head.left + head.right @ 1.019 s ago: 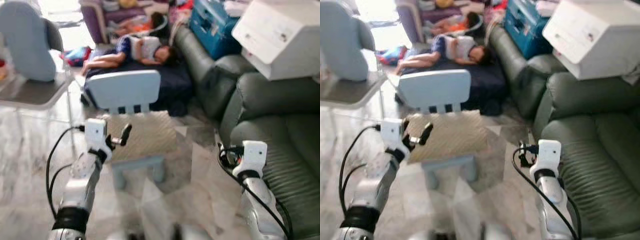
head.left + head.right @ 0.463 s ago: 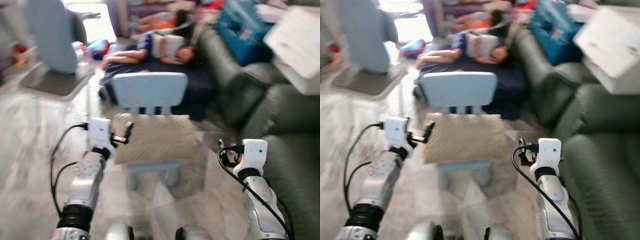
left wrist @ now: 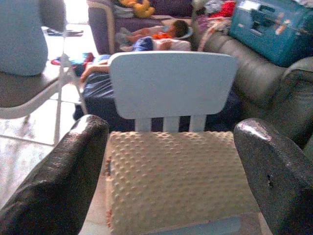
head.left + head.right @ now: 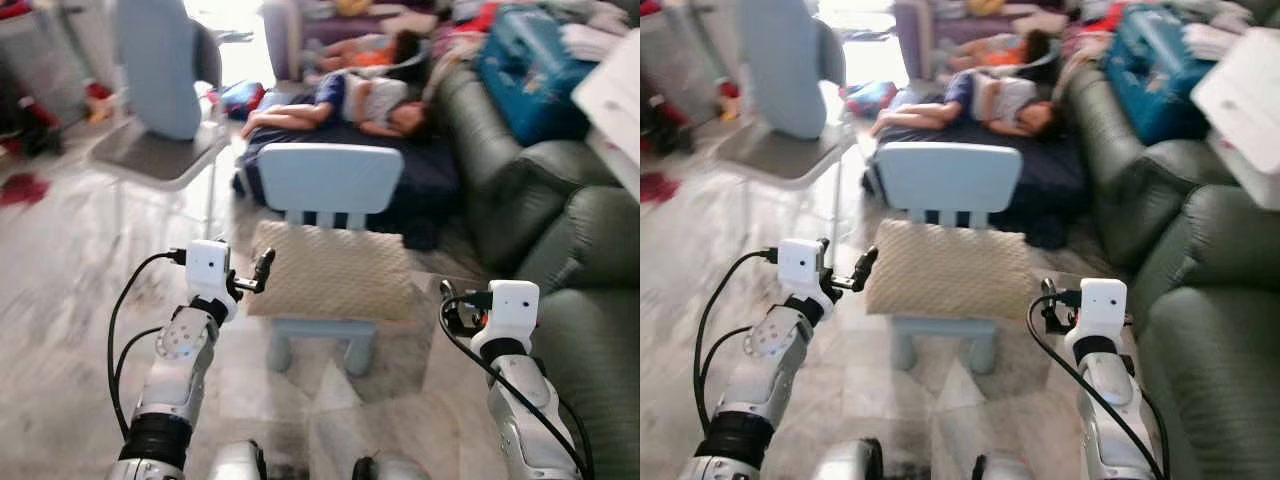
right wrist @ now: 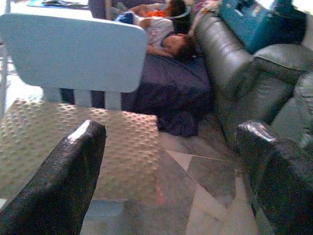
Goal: Move the pillow to the sofa
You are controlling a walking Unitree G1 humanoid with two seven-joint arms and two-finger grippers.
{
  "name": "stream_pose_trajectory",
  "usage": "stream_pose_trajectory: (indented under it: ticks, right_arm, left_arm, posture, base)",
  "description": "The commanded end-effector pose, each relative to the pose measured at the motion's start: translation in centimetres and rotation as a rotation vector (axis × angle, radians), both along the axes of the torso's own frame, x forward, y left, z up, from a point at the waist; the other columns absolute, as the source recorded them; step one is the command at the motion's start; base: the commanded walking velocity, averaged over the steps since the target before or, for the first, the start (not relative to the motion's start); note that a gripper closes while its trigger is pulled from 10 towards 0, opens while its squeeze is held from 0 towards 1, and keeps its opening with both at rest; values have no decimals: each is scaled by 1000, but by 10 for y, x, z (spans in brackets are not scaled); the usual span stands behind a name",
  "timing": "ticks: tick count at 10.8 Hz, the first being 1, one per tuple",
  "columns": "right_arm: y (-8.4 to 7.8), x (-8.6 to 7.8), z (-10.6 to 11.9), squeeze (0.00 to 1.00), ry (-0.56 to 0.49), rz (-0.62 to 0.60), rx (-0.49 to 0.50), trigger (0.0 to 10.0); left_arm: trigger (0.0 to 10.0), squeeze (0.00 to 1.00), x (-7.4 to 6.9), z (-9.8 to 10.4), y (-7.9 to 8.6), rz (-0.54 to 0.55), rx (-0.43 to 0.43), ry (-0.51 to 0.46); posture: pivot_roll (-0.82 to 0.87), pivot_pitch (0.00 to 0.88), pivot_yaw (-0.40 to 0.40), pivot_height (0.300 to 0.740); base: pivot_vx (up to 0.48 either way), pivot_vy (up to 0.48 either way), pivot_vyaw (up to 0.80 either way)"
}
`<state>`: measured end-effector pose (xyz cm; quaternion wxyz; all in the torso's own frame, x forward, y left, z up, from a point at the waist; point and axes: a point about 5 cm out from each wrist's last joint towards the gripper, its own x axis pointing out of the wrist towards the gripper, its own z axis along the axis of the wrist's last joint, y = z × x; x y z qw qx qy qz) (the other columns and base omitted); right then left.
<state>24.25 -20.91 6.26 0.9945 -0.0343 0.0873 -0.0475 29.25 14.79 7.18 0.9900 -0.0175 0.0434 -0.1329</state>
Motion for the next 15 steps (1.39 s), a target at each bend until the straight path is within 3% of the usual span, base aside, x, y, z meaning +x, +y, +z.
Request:
stream_pose_trajectory:
  ticks: [1, 15]
  right_arm:
    - [-1, 1, 2, 0, -7, -1, -8, 10000]
    - [-3, 2, -2, 0, 9, -15, -5, 10000]
  left_arm:
    - [10000, 0, 0, 0, 2, 0, 5, -2]
    - [10000, 0, 0, -2, 2, 13, 16, -5]
  posture:
    - [-105, 75, -25, 740]
    - [-102, 75, -32, 740]
  base:
    - [285, 0, 556]
    - [343, 0, 0]
